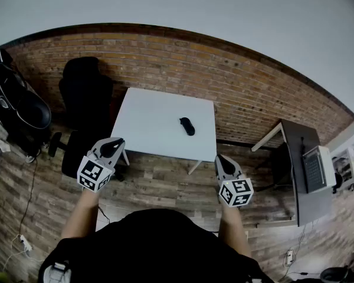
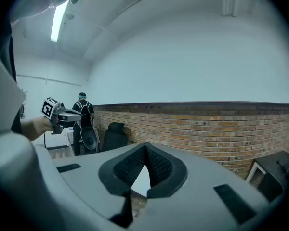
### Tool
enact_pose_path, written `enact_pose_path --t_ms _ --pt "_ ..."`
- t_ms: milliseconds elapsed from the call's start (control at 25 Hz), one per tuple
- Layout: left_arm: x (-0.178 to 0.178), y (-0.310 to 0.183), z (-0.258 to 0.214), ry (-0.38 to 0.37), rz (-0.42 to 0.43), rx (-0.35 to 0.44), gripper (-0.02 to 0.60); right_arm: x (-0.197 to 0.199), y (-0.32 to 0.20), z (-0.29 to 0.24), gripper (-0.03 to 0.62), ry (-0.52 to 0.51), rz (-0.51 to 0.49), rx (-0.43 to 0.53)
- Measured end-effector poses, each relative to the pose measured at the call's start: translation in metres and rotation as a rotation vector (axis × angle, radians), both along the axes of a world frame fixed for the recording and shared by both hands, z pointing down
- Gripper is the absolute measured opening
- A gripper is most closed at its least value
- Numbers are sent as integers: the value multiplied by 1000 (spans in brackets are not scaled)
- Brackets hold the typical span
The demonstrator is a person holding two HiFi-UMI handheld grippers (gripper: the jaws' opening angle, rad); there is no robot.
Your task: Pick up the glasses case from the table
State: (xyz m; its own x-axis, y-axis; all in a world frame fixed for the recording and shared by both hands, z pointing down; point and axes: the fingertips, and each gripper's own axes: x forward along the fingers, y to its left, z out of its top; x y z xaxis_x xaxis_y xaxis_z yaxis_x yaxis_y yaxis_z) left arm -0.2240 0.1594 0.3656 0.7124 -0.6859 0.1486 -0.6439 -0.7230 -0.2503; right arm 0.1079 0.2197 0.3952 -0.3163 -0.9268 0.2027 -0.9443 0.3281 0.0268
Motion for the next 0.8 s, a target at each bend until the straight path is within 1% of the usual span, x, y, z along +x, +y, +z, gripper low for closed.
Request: enact_pose_path --t_ms 120,280,800 --pt "-5 -5 3 -2 13 -5 25 -8 -5 -1 14 -3 5 0" --pt "-10 -10 1 17 40 -4 25 -18 -10 -1 14 -9 9 -13" --pt "-33 -27 13 7 100 -29 25 -51 -20 -6 14 -61 59 3"
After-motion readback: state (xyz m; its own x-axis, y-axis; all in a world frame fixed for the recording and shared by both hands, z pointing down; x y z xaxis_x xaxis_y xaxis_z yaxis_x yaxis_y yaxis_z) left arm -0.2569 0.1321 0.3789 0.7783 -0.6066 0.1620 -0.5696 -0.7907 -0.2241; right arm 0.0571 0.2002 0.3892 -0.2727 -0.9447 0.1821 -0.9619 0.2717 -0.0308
